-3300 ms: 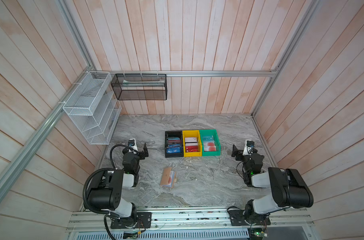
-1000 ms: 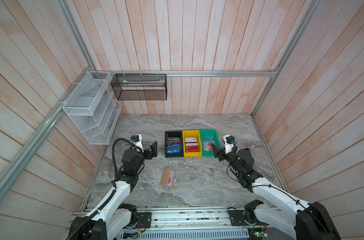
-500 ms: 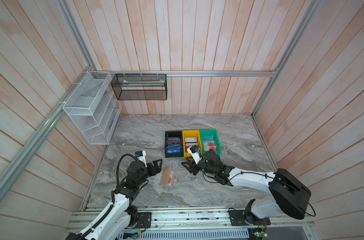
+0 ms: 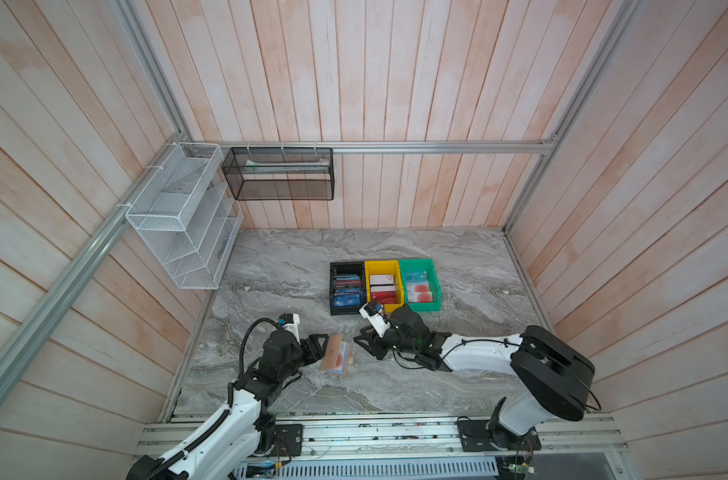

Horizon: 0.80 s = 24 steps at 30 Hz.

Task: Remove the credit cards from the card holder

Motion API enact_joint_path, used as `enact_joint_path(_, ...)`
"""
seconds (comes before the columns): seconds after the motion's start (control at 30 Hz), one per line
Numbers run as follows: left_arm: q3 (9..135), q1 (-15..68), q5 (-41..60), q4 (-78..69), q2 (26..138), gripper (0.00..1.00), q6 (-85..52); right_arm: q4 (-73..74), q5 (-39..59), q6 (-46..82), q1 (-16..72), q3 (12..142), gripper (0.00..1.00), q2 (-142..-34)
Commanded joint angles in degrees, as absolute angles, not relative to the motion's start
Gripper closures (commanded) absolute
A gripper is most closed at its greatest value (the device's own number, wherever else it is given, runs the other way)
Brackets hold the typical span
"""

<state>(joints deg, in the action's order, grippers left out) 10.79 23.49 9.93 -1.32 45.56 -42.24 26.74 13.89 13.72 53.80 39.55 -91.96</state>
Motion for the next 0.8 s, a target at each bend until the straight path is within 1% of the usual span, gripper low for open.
enact_joint_path(0.0,9.5,24.8,8.7,-2.3,46.4,0.41,-43.7,25.0,12.9,13.1,54.2,42.1,0.65,-94.2)
enact_joint_path(0.1,9.3,26.1,8.6,-2.2,47.6,0.48,-44.4,23.3,12.8,12.5,54.4,43.9,0.69,-96.3)
enact_joint_path(0.23,9.0,28.6,7.4,-2.0,48.2,0.52,-45.9,21.5,12.5,11.5,54.8,45.8,0.69,-98.2)
enact_joint_path(0.33,8.7,30.8,6.2,-1.6,47.9,0.53,-47.5,20.4,11.8,10.7,55.3,46.9,0.69,-99.2)
enact_joint_path(0.37,9.1,31.5,5.9,-0.5,47.7,0.54,-48.2,19.8,11.5,10.4,55.4,47.2,0.7,-99.5)
enact_joint_path(0.4,9.5,32.0,6.0,0.7,47.4,0.58,-48.5,19.5,11.3,10.2,55.6,47.5,0.7,-99.6)
enact_joint_path(0.53,10.5,34.9,3.1,5.9,45.2,0.59,-50.5,18.8,11.4,10.0,56.4,48.1,0.7,-100.1)
enact_joint_path(0.6,11.5,35.2,2.3,9.1,43.8,0.62,-51.5,18.2,11.4,9.5,56.8,48.9,0.7,-100.4)
enact_joint_path(0.77,16.3,35.2,0.2,17.2,40.8,0.62,-51.8,15.5,11.0,7.9,57.8,51.6,0.7,-102.2)
